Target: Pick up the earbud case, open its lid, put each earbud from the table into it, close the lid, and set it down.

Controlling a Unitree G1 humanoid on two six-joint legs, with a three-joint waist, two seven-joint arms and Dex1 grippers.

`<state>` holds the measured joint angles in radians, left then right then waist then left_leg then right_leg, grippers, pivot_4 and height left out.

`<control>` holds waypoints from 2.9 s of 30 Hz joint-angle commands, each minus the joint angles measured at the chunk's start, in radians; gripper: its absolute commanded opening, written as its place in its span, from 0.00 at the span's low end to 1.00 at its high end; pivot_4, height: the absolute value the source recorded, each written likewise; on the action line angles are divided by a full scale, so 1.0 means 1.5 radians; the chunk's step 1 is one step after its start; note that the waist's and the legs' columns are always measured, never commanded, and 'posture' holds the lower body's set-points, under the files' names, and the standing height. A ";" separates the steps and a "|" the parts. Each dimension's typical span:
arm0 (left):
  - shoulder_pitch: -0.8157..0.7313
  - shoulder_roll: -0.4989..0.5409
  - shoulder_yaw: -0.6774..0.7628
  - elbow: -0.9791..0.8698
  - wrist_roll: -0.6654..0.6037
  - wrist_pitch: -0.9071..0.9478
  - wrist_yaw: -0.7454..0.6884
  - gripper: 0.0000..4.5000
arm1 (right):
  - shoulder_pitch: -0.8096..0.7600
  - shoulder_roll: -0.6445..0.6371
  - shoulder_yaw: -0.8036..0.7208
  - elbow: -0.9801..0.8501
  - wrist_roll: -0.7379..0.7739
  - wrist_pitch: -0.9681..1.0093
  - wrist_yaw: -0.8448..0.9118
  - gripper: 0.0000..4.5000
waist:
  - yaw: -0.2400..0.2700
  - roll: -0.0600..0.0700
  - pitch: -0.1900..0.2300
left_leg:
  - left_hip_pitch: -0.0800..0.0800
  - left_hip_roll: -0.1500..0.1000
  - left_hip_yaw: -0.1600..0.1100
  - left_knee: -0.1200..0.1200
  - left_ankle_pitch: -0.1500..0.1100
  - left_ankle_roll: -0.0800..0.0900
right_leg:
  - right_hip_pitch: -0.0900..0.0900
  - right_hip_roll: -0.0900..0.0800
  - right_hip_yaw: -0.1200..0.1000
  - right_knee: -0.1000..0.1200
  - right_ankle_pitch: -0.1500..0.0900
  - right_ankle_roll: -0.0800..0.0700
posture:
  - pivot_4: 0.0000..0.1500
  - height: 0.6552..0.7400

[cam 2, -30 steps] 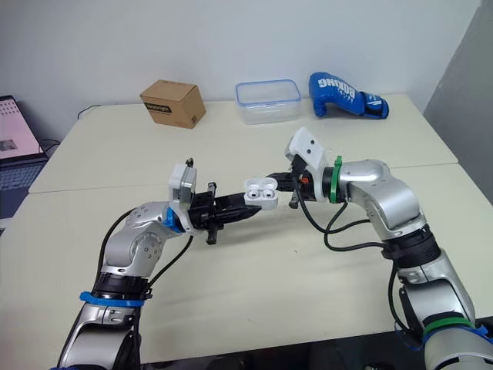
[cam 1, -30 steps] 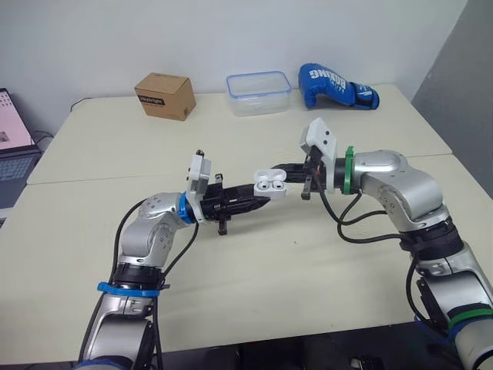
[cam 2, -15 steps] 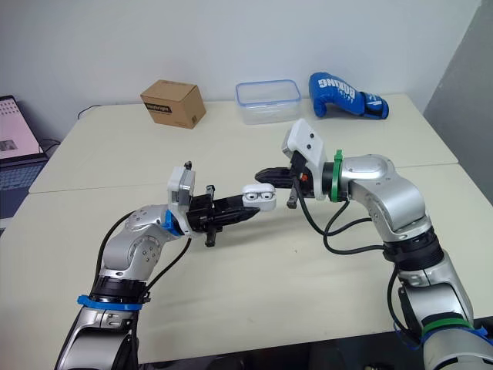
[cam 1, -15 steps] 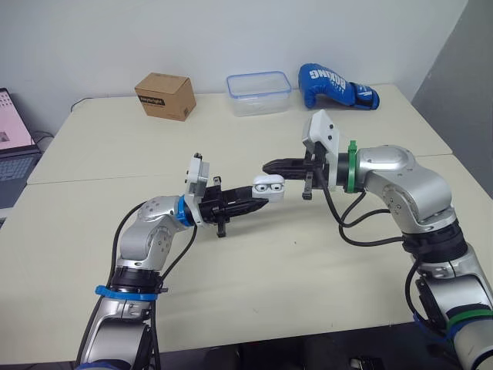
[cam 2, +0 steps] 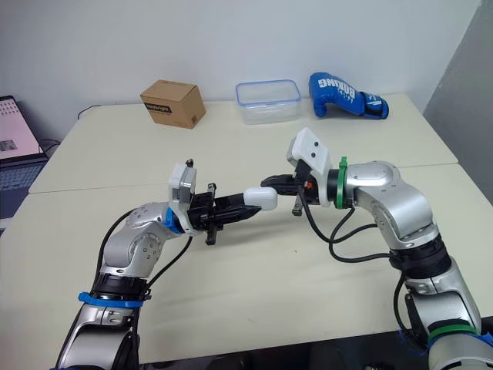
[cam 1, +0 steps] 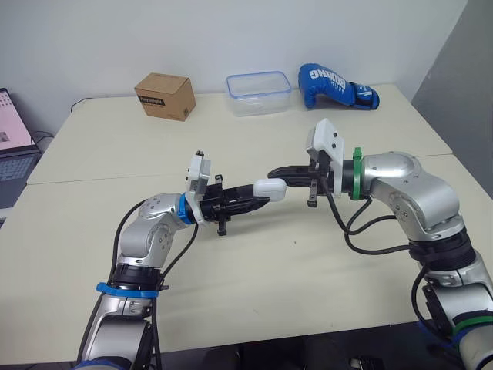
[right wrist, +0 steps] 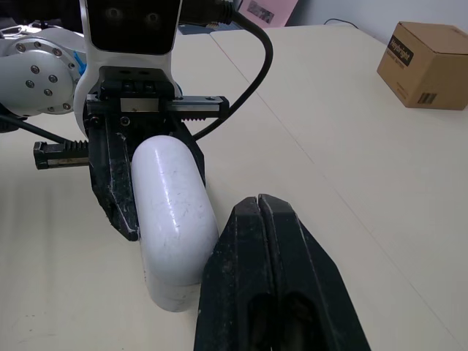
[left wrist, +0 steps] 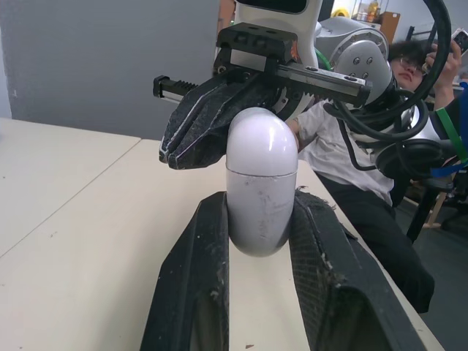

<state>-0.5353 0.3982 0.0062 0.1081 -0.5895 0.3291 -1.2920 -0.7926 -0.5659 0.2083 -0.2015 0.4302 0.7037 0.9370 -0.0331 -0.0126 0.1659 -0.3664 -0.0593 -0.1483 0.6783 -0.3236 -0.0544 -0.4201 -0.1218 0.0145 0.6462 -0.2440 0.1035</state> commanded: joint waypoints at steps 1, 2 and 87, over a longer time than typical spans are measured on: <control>-0.014 0.001 0.018 -0.019 -0.016 0.005 0.018 0.18 | 0.003 0.003 -0.012 -0.029 0.000 -0.031 0.007 0.01 | 0.000 0.000 0.000 | 0.000 0.000 0.000 0.000 0.000 0.000 | 0.000 0.000 0.000 0.000 0.000 0.000 | 1.00 0.89; -0.013 0.001 0.017 -0.021 -0.016 0.008 0.020 0.18 | 0.003 0.004 -0.013 -0.025 -0.005 -0.036 0.004 0.01 | 0.000 0.000 0.000 | 0.000 0.000 0.000 0.000 0.000 0.000 | 0.000 0.000 0.000 0.000 0.000 0.000 | 1.00 0.89; 0.363 0.061 0.144 -0.280 0.115 0.226 0.446 0.69 | 0.475 -0.098 -0.178 -0.275 0.073 -0.010 -0.077 0.00 | 0.010 0.000 -0.001 | 0.001 0.001 0.000 0.000 0.000 0.000 | 0.001 -0.001 0.002 0.000 0.000 0.000 | 1.00 0.89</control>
<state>-0.0305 0.5038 0.2083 -0.2702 -0.4510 0.7345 -0.6631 -0.0906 -0.7176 -0.0213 -0.5588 0.5186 0.6880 0.8501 -0.0173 -0.0123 0.1646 -0.3643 -0.0587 -0.1474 0.6776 -0.3241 -0.0545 -0.4189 -0.1229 0.0171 0.6462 -0.2435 0.1032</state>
